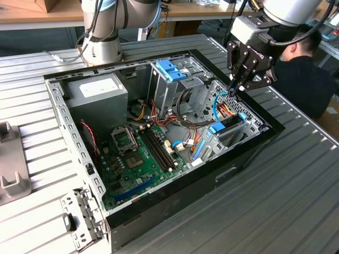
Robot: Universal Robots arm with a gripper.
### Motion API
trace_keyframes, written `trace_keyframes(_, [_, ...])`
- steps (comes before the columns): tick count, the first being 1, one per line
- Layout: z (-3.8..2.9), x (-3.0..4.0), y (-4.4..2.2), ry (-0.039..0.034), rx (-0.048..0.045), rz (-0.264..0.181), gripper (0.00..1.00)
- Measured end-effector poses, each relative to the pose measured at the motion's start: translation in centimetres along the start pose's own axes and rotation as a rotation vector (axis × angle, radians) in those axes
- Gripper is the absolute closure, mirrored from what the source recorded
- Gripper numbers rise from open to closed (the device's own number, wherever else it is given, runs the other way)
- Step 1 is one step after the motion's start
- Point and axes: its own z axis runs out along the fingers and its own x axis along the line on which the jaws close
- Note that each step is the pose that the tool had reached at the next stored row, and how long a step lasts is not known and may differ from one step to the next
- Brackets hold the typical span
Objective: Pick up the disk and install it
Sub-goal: 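Insert the second disk wire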
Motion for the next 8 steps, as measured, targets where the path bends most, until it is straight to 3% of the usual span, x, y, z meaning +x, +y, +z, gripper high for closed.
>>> trace_keyframes(8, [0.01,0.0,0.0,0.0,0.0,0.0,0.78])
